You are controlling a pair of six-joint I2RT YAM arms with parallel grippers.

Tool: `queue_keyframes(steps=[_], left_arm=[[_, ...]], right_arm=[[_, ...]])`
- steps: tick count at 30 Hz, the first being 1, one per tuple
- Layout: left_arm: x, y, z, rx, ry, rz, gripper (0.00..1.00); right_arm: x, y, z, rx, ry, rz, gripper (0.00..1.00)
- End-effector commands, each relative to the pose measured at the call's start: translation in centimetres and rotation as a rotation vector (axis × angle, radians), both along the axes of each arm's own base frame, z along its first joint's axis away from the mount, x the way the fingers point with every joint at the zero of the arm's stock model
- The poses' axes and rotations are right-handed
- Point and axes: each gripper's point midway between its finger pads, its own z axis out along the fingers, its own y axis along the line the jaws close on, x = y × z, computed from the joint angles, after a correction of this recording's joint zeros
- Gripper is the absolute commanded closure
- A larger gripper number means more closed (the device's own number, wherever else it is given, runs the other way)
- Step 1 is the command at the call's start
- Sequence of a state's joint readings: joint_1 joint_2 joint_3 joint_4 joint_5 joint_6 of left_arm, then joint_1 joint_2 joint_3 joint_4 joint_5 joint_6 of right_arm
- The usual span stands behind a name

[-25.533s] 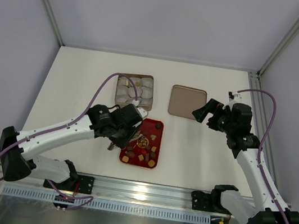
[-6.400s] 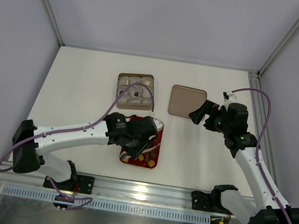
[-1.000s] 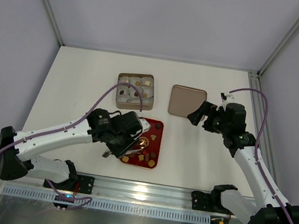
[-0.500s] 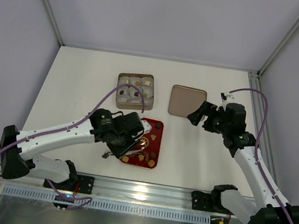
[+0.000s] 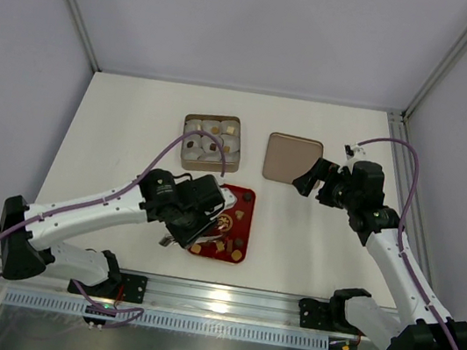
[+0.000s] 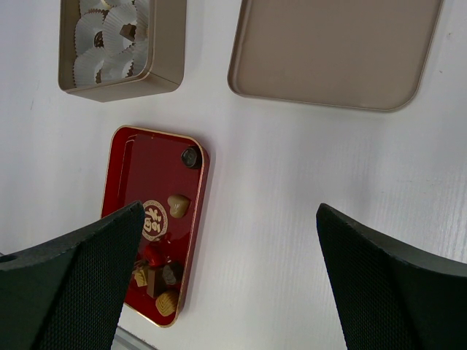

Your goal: Pack the chocolate

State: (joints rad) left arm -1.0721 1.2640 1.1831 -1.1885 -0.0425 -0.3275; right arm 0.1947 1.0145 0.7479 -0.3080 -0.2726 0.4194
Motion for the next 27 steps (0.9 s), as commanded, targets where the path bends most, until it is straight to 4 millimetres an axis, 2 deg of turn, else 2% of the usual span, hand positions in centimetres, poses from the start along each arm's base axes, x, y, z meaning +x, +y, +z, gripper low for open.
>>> queue_keyframes(steps=[1,13,27], left_arm=[[0.0,-0.7,1.2,-0.023,-0.005,-0.033,0.64],[0.9,-1.6,1.2,0.002,-0.028,-0.035,0.64],[3.1,-1.2,1.0,0.068,-0.118,0.024,0.64]], right_arm=[[0.5,0.1,1.7,-0.007,-0.065,0.006,0.00],[0.6,0.1,1.8,-0.006,-0.066,0.005,0.00],[0.6,0.0,1.9,-0.005,-0.069,0.004,0.00]])
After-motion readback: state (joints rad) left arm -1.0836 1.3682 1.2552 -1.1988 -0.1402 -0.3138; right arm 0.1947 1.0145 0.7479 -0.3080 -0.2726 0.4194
